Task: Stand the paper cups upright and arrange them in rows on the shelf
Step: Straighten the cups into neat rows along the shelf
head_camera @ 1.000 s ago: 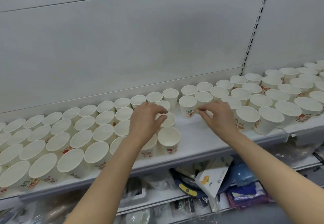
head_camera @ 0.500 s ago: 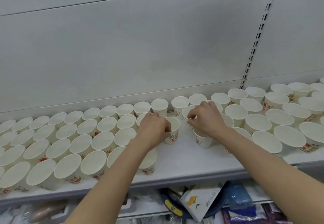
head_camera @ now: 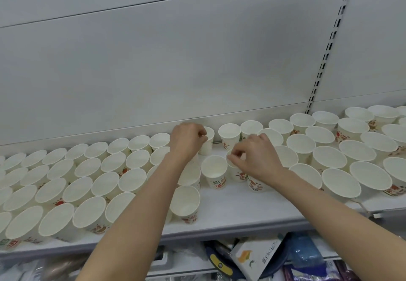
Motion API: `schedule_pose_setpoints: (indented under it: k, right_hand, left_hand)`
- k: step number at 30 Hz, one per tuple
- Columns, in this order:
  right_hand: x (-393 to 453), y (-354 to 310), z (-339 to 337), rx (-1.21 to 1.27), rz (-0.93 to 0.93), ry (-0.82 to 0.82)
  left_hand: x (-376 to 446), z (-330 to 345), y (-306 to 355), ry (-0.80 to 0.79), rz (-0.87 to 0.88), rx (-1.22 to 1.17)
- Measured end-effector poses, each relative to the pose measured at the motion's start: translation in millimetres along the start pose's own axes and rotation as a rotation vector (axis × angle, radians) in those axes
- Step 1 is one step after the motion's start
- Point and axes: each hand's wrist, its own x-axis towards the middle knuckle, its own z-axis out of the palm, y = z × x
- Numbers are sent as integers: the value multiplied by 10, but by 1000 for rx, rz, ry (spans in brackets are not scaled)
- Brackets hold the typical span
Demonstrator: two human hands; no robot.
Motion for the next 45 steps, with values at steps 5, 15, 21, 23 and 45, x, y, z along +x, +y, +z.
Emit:
schedule_pose_setpoints:
  k: [5,15,21,23,45]
  right_hand:
    - [549,74,96,-67,78,-21]
    - [642,196,260,-147,19,-71]
    - [648,308,231,-125,-67,-66]
    - [648,335,278,-149,-83,-62]
    - [-52,90,-110,-50,-61,-177]
  left_hand:
    - [254,192,138,-51,30,137]
    - [255,151,-30,-112,64,83]
    - [239,150,-3,-133,105,70]
    - [224,171,-19,-111,119,101]
    - [-616,-70,184,-121,281,159]
